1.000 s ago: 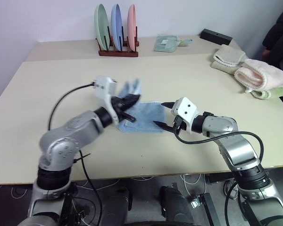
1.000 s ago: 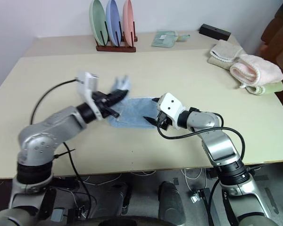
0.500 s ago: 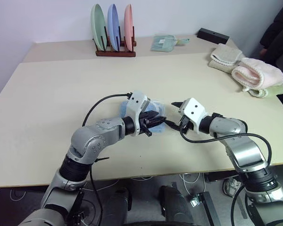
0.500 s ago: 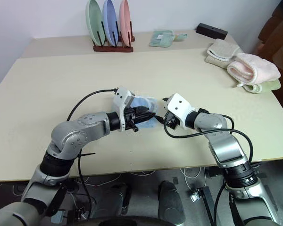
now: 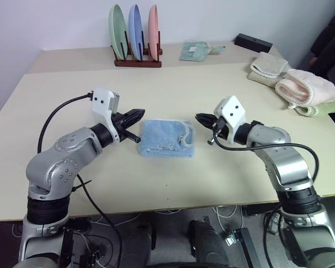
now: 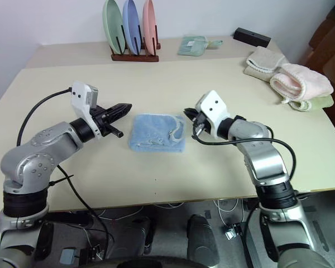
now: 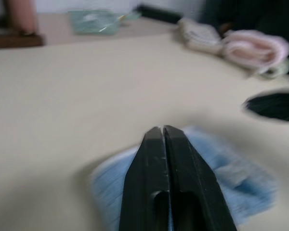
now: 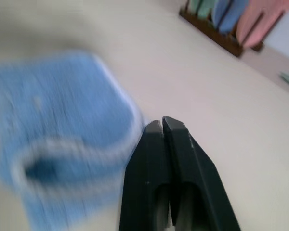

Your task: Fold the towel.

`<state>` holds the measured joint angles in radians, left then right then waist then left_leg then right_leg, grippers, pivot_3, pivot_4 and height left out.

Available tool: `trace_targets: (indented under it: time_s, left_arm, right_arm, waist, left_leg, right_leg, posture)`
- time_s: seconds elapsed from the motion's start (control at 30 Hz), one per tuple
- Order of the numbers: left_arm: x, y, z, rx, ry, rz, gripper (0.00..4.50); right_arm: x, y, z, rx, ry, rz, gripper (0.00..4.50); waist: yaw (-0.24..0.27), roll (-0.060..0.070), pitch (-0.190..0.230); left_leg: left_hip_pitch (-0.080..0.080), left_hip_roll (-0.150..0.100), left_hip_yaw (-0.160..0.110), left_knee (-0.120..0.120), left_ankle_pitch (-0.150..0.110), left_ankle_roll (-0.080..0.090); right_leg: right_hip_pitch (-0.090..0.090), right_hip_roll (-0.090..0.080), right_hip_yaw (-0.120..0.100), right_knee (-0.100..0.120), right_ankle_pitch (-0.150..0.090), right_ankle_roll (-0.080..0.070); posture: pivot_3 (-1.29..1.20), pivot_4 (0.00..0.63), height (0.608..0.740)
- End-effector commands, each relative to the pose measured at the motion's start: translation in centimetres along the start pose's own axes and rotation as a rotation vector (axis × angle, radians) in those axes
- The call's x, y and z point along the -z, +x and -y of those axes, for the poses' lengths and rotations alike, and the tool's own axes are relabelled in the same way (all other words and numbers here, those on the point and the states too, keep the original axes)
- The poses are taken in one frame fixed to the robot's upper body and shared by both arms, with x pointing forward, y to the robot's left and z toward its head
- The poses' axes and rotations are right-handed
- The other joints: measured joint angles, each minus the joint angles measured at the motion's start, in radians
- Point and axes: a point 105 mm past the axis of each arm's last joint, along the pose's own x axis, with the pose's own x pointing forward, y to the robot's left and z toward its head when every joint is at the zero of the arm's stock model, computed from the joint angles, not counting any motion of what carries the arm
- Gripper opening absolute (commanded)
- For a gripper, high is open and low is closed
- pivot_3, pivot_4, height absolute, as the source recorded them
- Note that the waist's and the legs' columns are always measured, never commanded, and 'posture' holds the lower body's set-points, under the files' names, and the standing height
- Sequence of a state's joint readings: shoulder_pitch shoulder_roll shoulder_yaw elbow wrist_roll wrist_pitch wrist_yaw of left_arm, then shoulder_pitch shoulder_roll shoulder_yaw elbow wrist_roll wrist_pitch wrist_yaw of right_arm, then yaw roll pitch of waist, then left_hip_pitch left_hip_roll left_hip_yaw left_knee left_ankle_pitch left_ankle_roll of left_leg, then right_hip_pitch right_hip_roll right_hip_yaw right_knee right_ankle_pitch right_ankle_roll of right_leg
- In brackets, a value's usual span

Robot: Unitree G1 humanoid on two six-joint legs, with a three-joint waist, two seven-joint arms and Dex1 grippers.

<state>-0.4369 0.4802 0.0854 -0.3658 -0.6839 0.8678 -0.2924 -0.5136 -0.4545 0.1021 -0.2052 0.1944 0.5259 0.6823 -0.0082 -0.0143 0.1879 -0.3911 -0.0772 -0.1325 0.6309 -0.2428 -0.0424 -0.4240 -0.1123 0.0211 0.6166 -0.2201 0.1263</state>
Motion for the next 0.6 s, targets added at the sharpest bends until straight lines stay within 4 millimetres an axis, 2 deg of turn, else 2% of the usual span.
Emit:
trace_targets:
  time_s: [0.03, 0.07, 0.2, 0.3, 0.37, 0.43, 0.53, 0.6]
  left_arm:
    - [0.7, 1.3, 1.2, 0.029, 0.001, 0.023, 0.06]
    - [1.2, 1.6, 1.3, 0.031, -0.003, 0.014, 0.06]
    - [6.4, 3.1, 1.7, 0.012, 0.047, -0.131, 0.06]
    - [9.2, 2.9, 1.1, -0.012, 0.101, -0.204, 0.06]
    - [10.2, 2.6, 0.8, -0.022, 0.120, -0.215, 0.06]
    - [9.9, 2.4, 0.8, -0.028, 0.092, -0.171, 0.06]
    - [8.1, 1.7, 0.9, -0.025, 0.059, -0.063, 0.06]
    - [6.4, 0.6, 0.1, -0.052, 0.037, 0.013, 0.00]
  right_arm:
    - [-0.9, 1.5, -1.8, -0.053, -0.011, 0.023, 0.00]
    - [-0.5, 1.9, -2.0, -0.056, 0.005, 0.013, 0.00]
    - [4.0, 3.7, -3.8, -0.063, 0.137, -0.116, 0.00]
    - [7.8, 2.7, -4.0, -0.033, 0.148, -0.234, 0.00]
    - [9.0, 1.9, -3.9, -0.015, 0.143, -0.270, 0.00]
    - [9.0, 1.3, -3.6, 0.006, 0.141, -0.263, 0.00]
    - [7.3, 0.6, -2.5, 0.040, 0.146, -0.195, 0.00]
    - [5.4, -0.1, -1.7, 0.042, 0.186, -0.126, 0.51]
  waist:
    - [0.001, 0.000, 0.000]
    - [0.000, 0.000, 0.000]
    - [-0.006, 0.000, 0.000]
    - [-0.005, 0.000, 0.000]
    - [-0.005, 0.001, -0.002]
    - [-0.004, 0.001, -0.003]
    - [-0.003, 0.002, -0.003]
    - [-0.004, 0.001, -0.003]
  left_leg:
    - [0.000, 0.000, 0.000, 0.000, 0.000, 0.000]
    - [0.000, 0.000, 0.000, 0.000, 0.000, 0.000]
    - [0.001, -0.001, 0.000, -0.001, 0.000, 0.000]
    - [0.000, -0.001, 0.000, -0.001, 0.000, 0.000]
    - [0.000, -0.001, 0.000, -0.001, 0.000, 0.000]
    - [0.002, -0.001, 0.000, -0.001, 0.000, 0.000]
    - [0.002, 0.000, 0.000, 0.000, 0.000, 0.000]
    - [0.001, 0.000, 0.000, 0.000, 0.000, 0.000]
  right_leg:
    - [0.000, 0.000, 0.000, 0.000, 0.000, 0.000]
    - [0.000, 0.000, 0.000, 0.000, 0.000, 0.001]
    - [0.000, 0.000, 0.000, 0.000, 0.001, 0.001]
    - [-0.001, 0.000, 0.000, 0.001, 0.001, 0.001]
    - [-0.001, 0.000, 0.000, 0.001, 0.001, 0.001]
    - [0.000, 0.000, 0.000, 0.001, 0.002, 0.001]
    - [0.001, 0.000, 0.000, 0.001, 0.001, 0.001]
    - [0.001, 0.000, 0.000, 0.001, 0.001, 0.001]
  posture:
    - [0.00, 0.150, 0.740]
    - [0.00, 0.150, 0.740]
    - [0.00, 0.150, 0.740]
    - [0.00, 0.150, 0.740]
    - [0.00, 0.150, 0.740]
    - [0.00, 0.150, 0.740]
    - [0.00, 0.150, 0.740]
    - [0.00, 0.150, 0.740]
